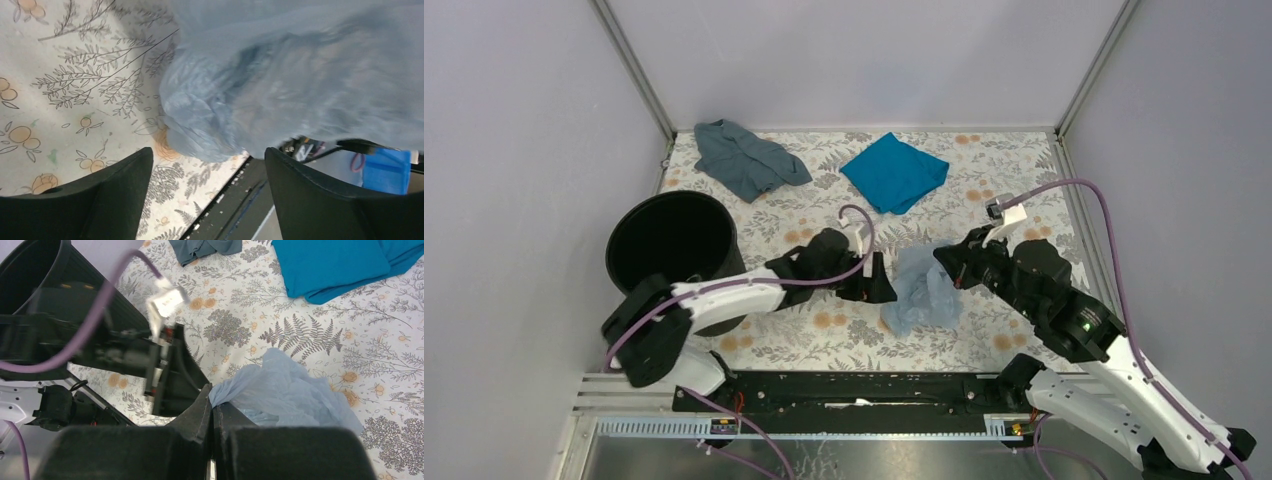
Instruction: Put the trash bags into the trash bin
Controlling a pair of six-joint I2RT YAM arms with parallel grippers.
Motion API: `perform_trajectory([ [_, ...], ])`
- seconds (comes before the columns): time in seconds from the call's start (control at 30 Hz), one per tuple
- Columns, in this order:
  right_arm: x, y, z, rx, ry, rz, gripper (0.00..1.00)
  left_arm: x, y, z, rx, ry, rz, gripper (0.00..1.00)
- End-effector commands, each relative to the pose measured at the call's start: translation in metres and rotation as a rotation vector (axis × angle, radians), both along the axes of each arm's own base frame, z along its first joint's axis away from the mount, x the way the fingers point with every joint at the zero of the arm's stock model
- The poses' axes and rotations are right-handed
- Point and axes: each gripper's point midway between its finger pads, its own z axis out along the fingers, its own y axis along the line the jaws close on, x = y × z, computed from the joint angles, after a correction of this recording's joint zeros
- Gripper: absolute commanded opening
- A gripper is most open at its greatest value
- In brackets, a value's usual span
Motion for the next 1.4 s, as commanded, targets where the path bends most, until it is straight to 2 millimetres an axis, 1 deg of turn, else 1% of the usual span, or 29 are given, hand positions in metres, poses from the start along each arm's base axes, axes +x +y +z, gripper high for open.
perform_trajectory([
  [0.0, 0.002, -0.005, 0.016, 0.043, -0.041, -0.028, 0.00, 0.028, -0.023, -0.019, 0.039, -0.012, 0.042, 0.90],
  [0.07, 0.001, -0.006, 0.015, 0.044, -0.039, -0.029, 0.00, 0.037, -0.031, -0.033, 0.061, 0.002, 0.056, 0.89],
  [0.1, 0.000, -0.006, 0.014, 0.042, -0.038, -0.027, 0.00, 0.041, -0.037, -0.035, 0.053, 0.006, 0.061, 0.86],
  [0.13, 0.000, -0.006, 0.013, 0.040, -0.037, -0.026, 0.00, 0.044, -0.043, -0.037, 0.044, 0.003, 0.056, 0.81],
  [0.17, -0.001, -0.006, 0.012, 0.035, -0.038, -0.024, 0.00, 0.049, -0.046, -0.039, 0.047, -0.004, 0.063, 0.72],
  [0.2, -0.001, -0.008, 0.011, 0.028, -0.042, -0.024, 0.00, 0.053, -0.047, -0.042, 0.069, -0.008, 0.077, 0.51],
  [0.23, -0.001, -0.010, 0.009, 0.015, -0.042, -0.031, 0.00, 0.058, -0.044, -0.043, 0.101, -0.022, 0.091, 0.32],
  [0.27, 0.000, -0.014, 0.008, -0.006, -0.044, -0.043, 0.00, 0.063, -0.037, -0.041, 0.144, -0.050, 0.110, 0.22],
  [0.3, 0.001, -0.018, 0.005, -0.031, -0.045, -0.058, 0.00, 0.068, -0.029, -0.034, 0.179, -0.087, 0.134, 0.18],
  [0.37, 0.006, -0.033, -0.001, -0.096, -0.047, -0.119, 0.00, 0.067, -0.010, -0.016, 0.231, -0.139, 0.152, 0.16],
  [0.43, 0.009, -0.044, -0.007, -0.144, -0.045, -0.168, 0.00, 0.065, 0.003, 0.012, 0.244, -0.202, 0.152, 0.15],
  [0.5, 0.012, -0.055, -0.007, -0.169, -0.054, -0.219, 0.00, 0.061, 0.018, 0.045, 0.238, -0.266, 0.163, 0.12],
  [0.53, 0.013, -0.056, -0.005, -0.169, -0.062, -0.225, 0.00, 0.062, 0.027, 0.063, 0.236, -0.304, 0.184, 0.10],
  [0.57, 0.013, -0.057, -0.002, -0.165, -0.072, -0.226, 0.00, 0.061, 0.035, 0.088, 0.207, -0.351, 0.207, 0.09],
  [0.63, 0.013, -0.055, 0.004, -0.149, -0.091, -0.216, 0.00, 0.057, 0.048, 0.123, 0.169, -0.425, 0.230, 0.08],
  [0.67, 0.013, -0.052, 0.005, -0.144, -0.099, -0.202, 0.02, 0.056, 0.054, 0.139, 0.142, -0.459, 0.248, 0.08],
  [0.7, 0.012, -0.049, 0.004, -0.140, -0.102, -0.185, 0.04, 0.056, 0.060, 0.151, 0.122, -0.491, 0.272, 0.09],
  [0.73, 0.013, -0.046, 0.003, -0.137, -0.105, -0.175, 0.05, 0.061, 0.069, 0.158, 0.118, -0.515, 0.323, 0.09],
  [0.77, 0.014, -0.044, 0.000, -0.137, -0.104, -0.172, 0.06, 0.067, 0.079, 0.154, 0.145, -0.515, 0.390, 0.09],
  [0.8, 0.015, -0.044, -0.005, -0.137, -0.097, -0.179, 0.07, 0.075, 0.088, 0.144, 0.195, -0.490, 0.442, 0.07],
  [0.83, 0.017, -0.043, -0.010, -0.139, -0.089, -0.186, 0.07, 0.081, 0.091, 0.124, 0.269, -0.441, 0.439, 0.01],
  [0.87, 0.019, -0.042, -0.016, -0.138, -0.074, -0.195, 0.06, 0.083, 0.090, 0.107, 0.345, -0.381, 0.413, 0.00],
  [0.9, 0.020, -0.043, -0.022, -0.139, -0.057, -0.208, 0.05, 0.080, 0.093, 0.083, 0.453, -0.312, 0.383, 0.00],
  [0.93, 0.021, -0.045, -0.027, -0.141, -0.042, -0.225, 0.03, 0.079, 0.091, 0.070, 0.517, -0.291, 0.373, 0.00],
  [1.0, 0.020, -0.044, -0.033, -0.124, -0.017, -0.233, 0.02, 0.071, 0.090, 0.053, 0.584, -0.305, 0.375, 0.00],
  [1.1, 0.016, -0.035, -0.042, -0.102, -0.002, -0.189, 0.04, 0.063, 0.089, 0.042, 0.541, -0.303, 0.373, 0.00],
  [1.2, 0.019, -0.038, -0.047, -0.133, 0.010, -0.209, 0.04, 0.059, 0.092, 0.034, 0.520, -0.309, 0.358, 0.00],
  [1.27, 0.020, -0.041, -0.039, -0.142, 0.001, -0.219, 0.03, 0.057, 0.090, 0.031, 0.509, -0.317, 0.325, 0.00],
  [1.37, 0.018, -0.041, -0.018, -0.129, -0.038, -0.204, 0.03, 0.058, 0.086, 0.027, 0.511, -0.323, 0.285, 0.00],
])
